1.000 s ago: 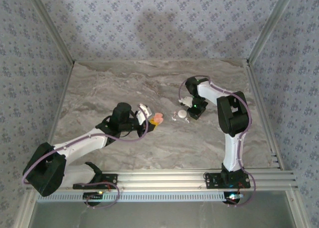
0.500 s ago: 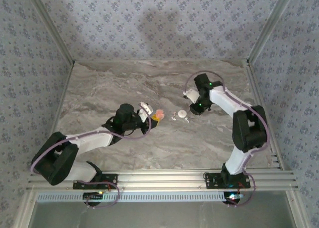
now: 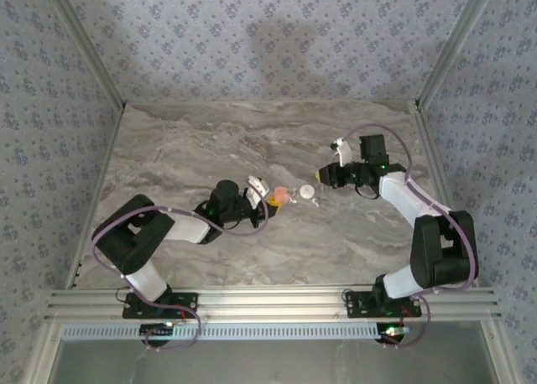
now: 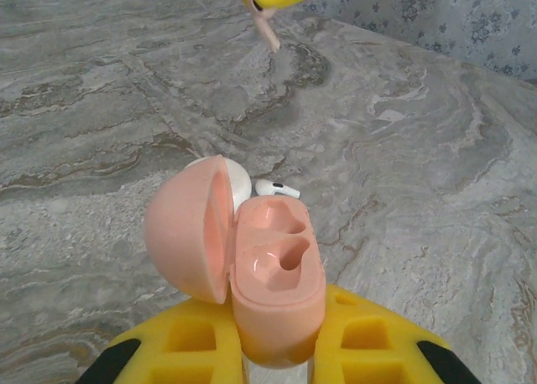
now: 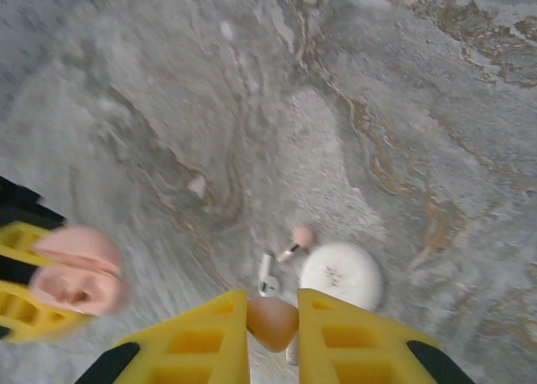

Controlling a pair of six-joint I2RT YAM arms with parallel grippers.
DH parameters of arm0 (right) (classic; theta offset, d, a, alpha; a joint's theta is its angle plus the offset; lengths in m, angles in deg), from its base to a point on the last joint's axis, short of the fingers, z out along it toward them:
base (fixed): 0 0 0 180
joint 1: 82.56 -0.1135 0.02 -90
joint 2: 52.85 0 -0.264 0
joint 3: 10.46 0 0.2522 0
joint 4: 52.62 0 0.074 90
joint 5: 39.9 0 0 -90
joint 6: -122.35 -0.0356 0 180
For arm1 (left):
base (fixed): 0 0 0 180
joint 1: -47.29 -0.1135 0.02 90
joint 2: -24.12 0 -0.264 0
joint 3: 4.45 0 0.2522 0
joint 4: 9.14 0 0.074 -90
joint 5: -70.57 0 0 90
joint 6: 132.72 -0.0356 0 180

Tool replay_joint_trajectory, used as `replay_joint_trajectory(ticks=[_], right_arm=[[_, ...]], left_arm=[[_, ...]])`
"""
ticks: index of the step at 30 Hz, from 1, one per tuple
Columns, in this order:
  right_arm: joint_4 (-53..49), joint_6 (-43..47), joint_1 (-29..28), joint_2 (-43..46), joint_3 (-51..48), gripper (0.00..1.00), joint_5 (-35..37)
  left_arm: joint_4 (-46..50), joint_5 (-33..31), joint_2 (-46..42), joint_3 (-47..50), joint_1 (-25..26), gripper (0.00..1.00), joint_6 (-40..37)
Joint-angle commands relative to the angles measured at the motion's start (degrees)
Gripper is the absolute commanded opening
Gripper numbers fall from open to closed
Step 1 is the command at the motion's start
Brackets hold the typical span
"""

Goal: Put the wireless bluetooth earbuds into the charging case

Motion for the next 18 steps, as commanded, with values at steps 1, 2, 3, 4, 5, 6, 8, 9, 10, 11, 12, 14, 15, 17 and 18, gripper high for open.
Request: replay_joint_trajectory(ticks=[1, 2, 3, 4, 5, 6, 8, 9, 10, 11, 12, 14, 15, 17, 18], right_arm=[[14.6, -12.0, -0.3, 3.6, -3.5, 0.18, -8.4], [16.2, -13.4, -0.7, 4.4, -4.4, 0.18, -8.4], [17.7, -14.6, -1.3, 5.5, -5.4, 0.18, -8.2], [19.1, -15.4, -2.0, 6.6, -6.3, 0.18, -7.6], [19.8, -15.8, -2.6, 7.7, -7.0, 0.18, -6.8], [20.1, -16.0, -3.3, 9.1, -7.7, 0.18, -5.9], [21.0, -16.5, -4.7, 11.7, -9.0, 0.18, -3.9], [22.2, -17.1, -5.5, 12.9, -9.9, 0.18, -3.0], [22.8, -17.2, -6.4, 14.1, -10.5, 0.18, -2.4], [23.0, -17.2, -7.0, 14.9, -10.9, 0.18, -1.5], [23.0, -17.2, -8.1, 15.7, -11.3, 0.18, -0.4], [23.5, -17.2, -9.9, 16.6, -12.1, 0.18, 1.0], [23.8, -17.3, -10.6, 16.9, -12.3, 0.18, 1.5], [24.4, -17.6, -11.6, 17.0, -12.8, 0.18, 2.1], [24.4, -17.6, -12.0, 16.9, -12.8, 0.18, 2.3]], left_arm=[[-7.4, -0.4, 1.1, -2.8, 1.2, 0.09, 0.4], [-7.6, -0.6, 1.2, -2.9, 1.5, 0.09, 0.2], [-7.7, -0.9, 1.5, -3.1, 1.8, 0.09, -0.1], [-7.9, -1.1, 1.7, -3.3, 2.1, 0.09, -0.2], [-8.2, -1.3, 1.9, -3.4, 2.1, 0.09, -0.3], [-8.6, -1.4, 2.1, -3.5, 2.2, 0.09, -0.1], [-9.7, -1.5, 2.4, -3.5, 2.3, 0.09, 0.4], [-10.3, -1.5, 2.6, -3.5, 2.3, 0.09, 0.6], [-10.8, -1.7, 2.7, -3.5, 2.2, 0.09, 1.0], [-11.2, -1.7, 2.8, -3.6, 2.2, 0.09, 1.2], [-11.5, -1.6, 2.8, -3.7, 2.3, 0.09, 1.3], [-11.6, -1.5, 2.8, -3.8, 2.4, 0.09, 1.5], [-11.7, -1.3, 2.8, -4.0, 2.4, 0.09, 1.6], [-12.1, -1.0, 2.9, -4.1, 2.3, 0.09, 2.0], [-12.5, -0.8, 2.8, -4.0, 2.4, 0.09, 2.3]])
